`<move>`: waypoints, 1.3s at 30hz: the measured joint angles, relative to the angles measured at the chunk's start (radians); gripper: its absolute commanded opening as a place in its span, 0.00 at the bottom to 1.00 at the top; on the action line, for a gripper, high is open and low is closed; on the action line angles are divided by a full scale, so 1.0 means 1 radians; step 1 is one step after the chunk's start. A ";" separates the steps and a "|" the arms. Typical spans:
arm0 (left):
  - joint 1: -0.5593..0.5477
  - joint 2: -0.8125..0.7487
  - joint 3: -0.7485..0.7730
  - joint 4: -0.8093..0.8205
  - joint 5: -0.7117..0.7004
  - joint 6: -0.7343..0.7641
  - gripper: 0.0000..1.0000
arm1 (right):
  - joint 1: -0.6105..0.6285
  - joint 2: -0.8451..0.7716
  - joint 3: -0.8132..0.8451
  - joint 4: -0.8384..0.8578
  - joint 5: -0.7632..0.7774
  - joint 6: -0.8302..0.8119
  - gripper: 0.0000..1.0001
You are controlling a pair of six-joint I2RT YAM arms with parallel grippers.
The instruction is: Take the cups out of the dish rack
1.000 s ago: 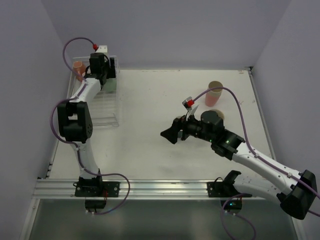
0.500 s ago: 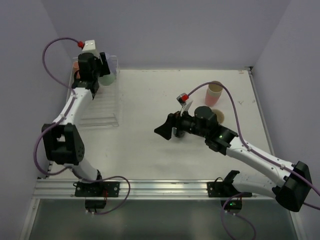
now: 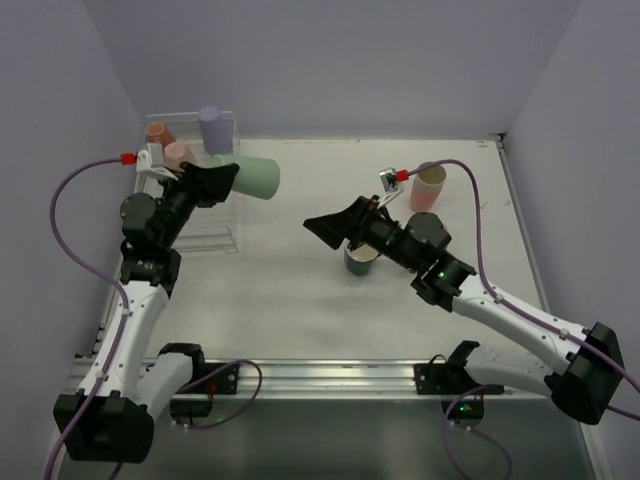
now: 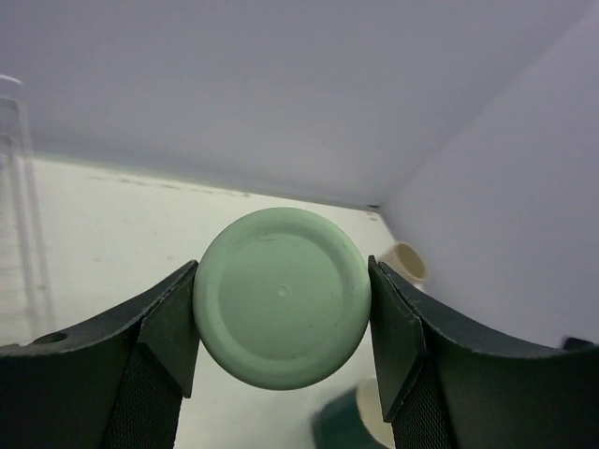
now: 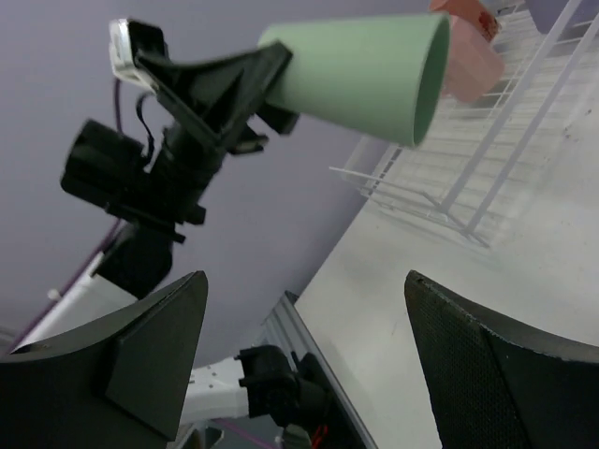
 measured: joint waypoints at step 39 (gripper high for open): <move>-0.003 -0.272 -0.252 0.291 0.342 -0.496 0.26 | 0.005 -0.030 -0.100 0.332 -0.116 0.058 0.86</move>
